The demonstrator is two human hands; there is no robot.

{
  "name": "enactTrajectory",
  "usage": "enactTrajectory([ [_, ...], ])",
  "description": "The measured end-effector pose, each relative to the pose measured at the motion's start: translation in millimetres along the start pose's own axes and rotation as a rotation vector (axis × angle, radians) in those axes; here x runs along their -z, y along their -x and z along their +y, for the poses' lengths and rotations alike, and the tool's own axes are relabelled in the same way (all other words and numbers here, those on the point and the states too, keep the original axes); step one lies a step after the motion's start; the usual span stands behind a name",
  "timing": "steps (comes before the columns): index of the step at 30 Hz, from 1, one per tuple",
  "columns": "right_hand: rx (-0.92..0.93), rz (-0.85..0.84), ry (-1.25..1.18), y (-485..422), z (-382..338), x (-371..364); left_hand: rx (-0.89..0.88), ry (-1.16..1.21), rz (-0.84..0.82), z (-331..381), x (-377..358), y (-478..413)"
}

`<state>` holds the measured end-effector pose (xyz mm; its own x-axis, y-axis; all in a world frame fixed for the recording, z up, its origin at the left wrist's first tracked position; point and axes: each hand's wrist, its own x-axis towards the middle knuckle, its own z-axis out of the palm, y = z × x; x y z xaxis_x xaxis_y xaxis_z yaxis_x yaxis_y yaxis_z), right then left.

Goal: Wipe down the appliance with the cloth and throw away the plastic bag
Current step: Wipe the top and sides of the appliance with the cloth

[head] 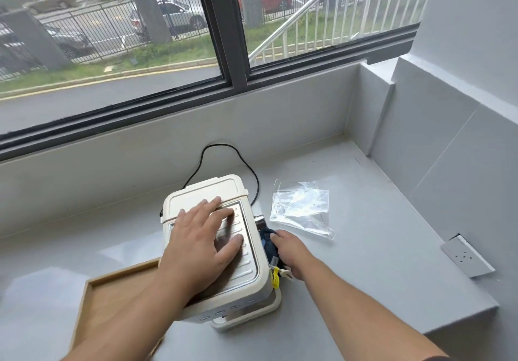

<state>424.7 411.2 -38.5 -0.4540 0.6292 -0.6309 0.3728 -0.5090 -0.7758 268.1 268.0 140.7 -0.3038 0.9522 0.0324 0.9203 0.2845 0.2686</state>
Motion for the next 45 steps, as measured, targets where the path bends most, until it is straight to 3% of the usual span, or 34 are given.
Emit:
enactTrajectory([
  [9,-0.028,-0.026,-0.075,-16,-33,-5,0.013,-0.006,0.009,0,-2,-2],
  [34,0.268,0.046,-0.153,52,-113,-7,0.031,-0.001,0.015,1,1,-1],
  [45,0.449,0.152,-0.013,80,-138,-13,0.023,0.003,0.035,-2,-3,-1],
])
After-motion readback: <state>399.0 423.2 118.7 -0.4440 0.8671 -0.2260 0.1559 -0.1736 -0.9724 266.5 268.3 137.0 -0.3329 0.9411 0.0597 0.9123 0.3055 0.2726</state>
